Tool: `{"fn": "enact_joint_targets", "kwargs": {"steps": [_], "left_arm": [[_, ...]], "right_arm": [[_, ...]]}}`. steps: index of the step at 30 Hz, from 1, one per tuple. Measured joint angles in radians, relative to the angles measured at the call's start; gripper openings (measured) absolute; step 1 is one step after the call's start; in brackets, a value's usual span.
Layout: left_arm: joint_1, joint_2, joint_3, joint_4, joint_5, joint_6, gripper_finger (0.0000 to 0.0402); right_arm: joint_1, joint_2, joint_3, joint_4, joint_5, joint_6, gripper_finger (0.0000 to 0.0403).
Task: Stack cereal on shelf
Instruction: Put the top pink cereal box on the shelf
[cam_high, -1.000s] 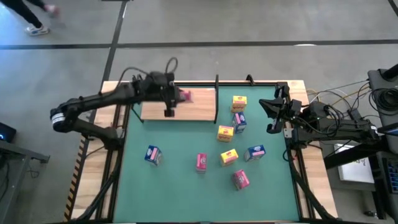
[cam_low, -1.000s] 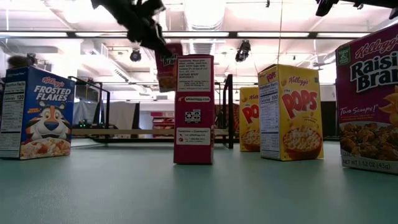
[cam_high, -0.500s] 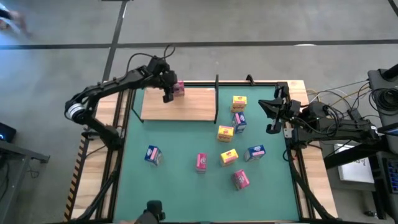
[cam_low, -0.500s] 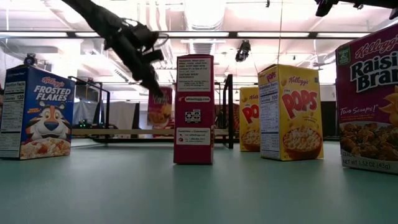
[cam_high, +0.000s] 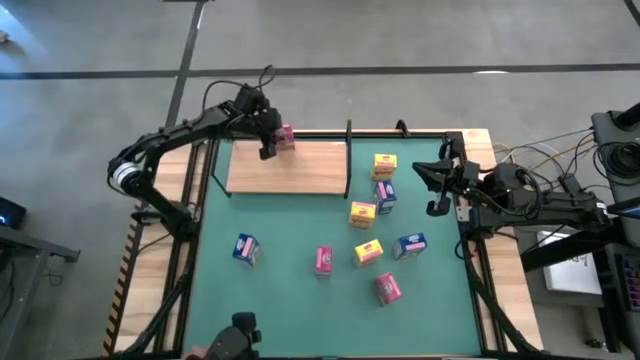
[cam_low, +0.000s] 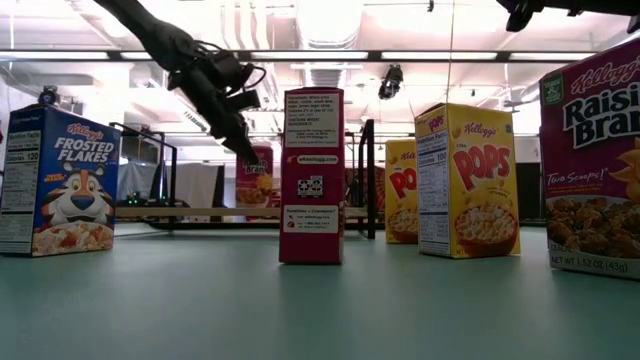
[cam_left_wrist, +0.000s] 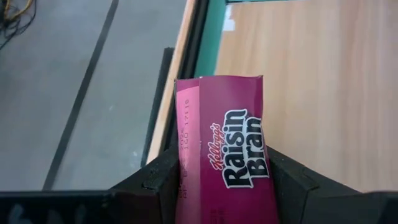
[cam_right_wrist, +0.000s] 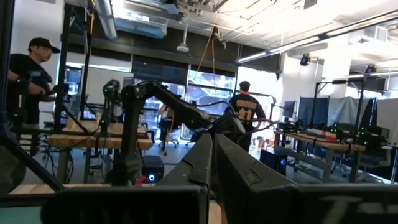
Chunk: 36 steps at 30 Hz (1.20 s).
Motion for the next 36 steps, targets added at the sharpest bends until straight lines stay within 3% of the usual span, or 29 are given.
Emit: {"fn": "enact_joint_targets", "kwargs": {"steps": [8, 24, 36], "left_arm": [[0.002, -0.001, 0.016, -0.027, 0.087, -0.032, 0.0178], [0.002, -0.002, 0.036, -0.063, 0.077, -0.011, 0.0192], [0.002, -0.002, 0.166, -0.211, 0.071, -0.030, 0.0192]], "right_arm": [[0.000, 0.000, 0.000, -0.015, 0.000, 0.006, 0.0012], [0.000, 0.000, 0.000, -0.014, 0.000, 0.013, 0.0012], [0.000, 0.000, 0.000, -0.014, 0.000, 0.016, 0.0012]]}}
